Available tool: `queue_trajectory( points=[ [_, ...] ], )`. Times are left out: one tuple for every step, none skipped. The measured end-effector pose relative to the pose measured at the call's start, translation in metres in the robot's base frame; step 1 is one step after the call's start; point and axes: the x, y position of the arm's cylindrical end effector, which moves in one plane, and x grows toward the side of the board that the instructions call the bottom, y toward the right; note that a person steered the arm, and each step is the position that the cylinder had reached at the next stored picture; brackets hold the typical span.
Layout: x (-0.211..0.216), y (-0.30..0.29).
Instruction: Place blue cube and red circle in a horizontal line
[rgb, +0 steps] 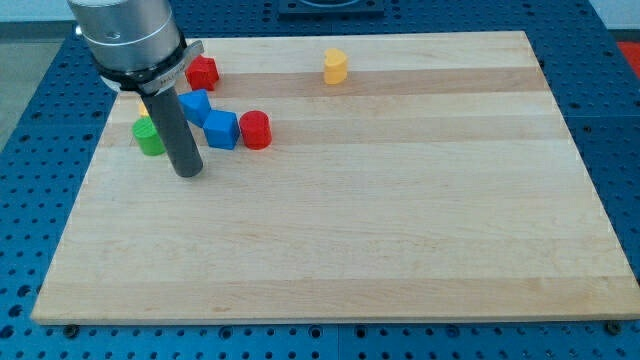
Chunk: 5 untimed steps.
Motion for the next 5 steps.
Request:
queue_trajectory(
  points=[
    [-0.026, 0.000],
    [-0.034, 0.000],
    [-0.043, 0.000],
    [-0.043, 0.036],
    [-0.043, 0.086]
  ],
)
